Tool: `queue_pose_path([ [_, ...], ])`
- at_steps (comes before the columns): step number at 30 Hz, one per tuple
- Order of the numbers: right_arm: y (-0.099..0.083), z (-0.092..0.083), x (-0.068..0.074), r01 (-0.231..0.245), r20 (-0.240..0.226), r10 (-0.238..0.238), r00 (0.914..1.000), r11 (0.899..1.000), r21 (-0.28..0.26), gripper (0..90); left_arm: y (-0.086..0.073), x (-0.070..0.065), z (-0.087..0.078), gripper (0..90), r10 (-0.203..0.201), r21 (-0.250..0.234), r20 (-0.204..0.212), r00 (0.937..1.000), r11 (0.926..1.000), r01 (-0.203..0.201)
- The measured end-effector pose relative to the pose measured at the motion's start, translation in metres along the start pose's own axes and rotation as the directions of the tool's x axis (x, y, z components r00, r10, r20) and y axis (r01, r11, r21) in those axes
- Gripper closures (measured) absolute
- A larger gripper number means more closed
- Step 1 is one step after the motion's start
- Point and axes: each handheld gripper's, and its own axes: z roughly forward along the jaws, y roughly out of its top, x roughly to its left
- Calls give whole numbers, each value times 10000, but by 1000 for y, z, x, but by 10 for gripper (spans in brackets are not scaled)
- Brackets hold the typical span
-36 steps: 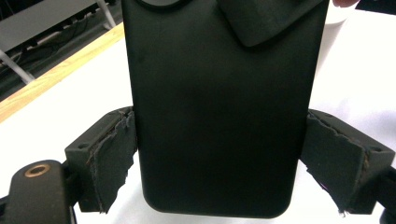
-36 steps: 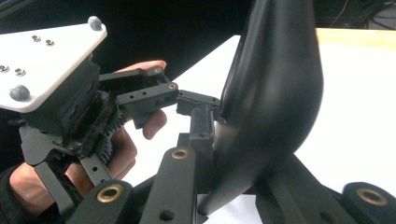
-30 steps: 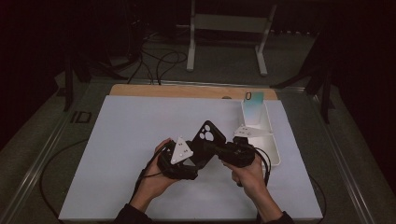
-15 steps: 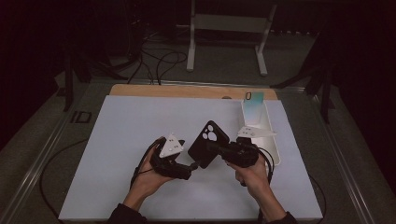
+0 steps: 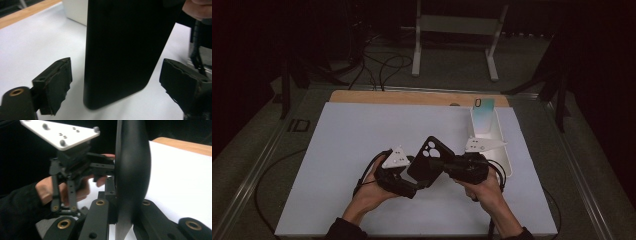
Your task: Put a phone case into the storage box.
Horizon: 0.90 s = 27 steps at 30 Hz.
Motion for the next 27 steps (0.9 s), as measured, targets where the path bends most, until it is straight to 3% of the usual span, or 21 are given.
queue_pose_path([
  [4, 1, 3, 1, 144, -286, -140, 9995, 9998, 144, 859, 0, 0, 0, 212, 32, -48, 357, 9994, 10000, -31],
  [13, 2, 1, -2, 374, -325, -363, 9988, 9987, 357, 858, -4, 1, -3, 415, 78, -169, 772, 9970, 9998, -66],
  [19, 6, -2, -5, 713, -348, -690, 9970, 9950, 692, 843, -9, 0, 0, 561, 214, 34, 1420, 9896, 9998, -221],
  [24, 8, -2, -6, 845, -325, -821, 9961, 9931, 808, 759, -10, -3, 5, 683, 349, 315, 1449, 9888, 9987, -399],
  [27, 8, -2, -4, 911, -312, -889, 9955, 9930, 746, 656, -11, -3, 5, 787, 410, 239, 1489, 9880, 9987, -450],
])
